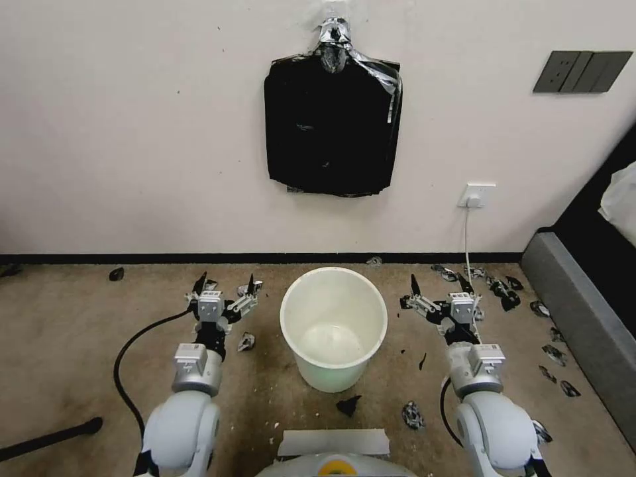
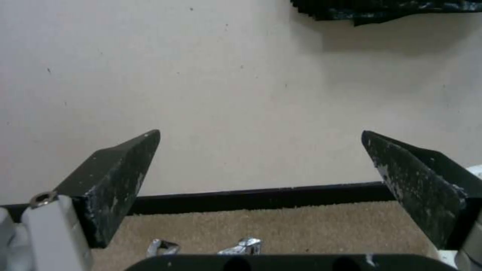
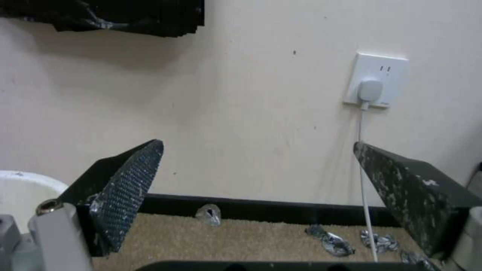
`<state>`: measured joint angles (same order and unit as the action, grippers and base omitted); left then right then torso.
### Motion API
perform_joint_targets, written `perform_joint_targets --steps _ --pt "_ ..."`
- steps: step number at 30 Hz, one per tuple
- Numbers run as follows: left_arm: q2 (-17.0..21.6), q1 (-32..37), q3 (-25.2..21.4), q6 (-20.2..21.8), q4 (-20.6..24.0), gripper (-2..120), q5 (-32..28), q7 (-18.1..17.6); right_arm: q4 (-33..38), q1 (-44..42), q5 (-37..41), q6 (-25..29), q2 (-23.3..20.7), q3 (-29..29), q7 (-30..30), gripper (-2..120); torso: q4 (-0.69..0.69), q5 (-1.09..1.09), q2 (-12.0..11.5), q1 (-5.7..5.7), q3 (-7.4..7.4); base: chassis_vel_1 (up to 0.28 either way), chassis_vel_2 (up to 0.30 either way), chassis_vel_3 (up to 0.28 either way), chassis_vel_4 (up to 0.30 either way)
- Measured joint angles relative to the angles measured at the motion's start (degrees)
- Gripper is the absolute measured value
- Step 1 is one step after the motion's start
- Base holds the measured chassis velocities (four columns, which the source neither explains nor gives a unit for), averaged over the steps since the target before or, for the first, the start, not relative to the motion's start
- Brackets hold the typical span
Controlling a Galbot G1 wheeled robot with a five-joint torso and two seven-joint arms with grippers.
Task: Place a trash bag onto the trash bin.
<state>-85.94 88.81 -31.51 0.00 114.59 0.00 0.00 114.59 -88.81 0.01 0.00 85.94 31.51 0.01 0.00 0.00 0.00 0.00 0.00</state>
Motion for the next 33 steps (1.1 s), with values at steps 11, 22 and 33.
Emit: perform_joint_targets --steps 11,22,33 --pt "0.0 0.0 0.0 0.0 0.0 100 0.0 0.0 0.0 0.0 0.0 0.0 0.0 0.0 0.0 100 0.0 0.0 0.0 0.0 0.0 0.0 0.0 0.0 0.0" --pt "0.0 0.0 0.0 0.0 0.0 100 0.0 0.0 0.0 0.0 0.0 0.0 0.0 0.0 0.0 100 0.0 0.0 0.0 0.0 0.0 0.0 0.0 0.0 0.0" --pt "0.0 0.0 0.0 0.0 0.0 100 0.0 0.0 0.0 0.0 0.0 0.0 0.0 0.0 0.0 100 0.0 0.0 0.0 0.0 0.0 0.0 0.0 0.0 0.0"
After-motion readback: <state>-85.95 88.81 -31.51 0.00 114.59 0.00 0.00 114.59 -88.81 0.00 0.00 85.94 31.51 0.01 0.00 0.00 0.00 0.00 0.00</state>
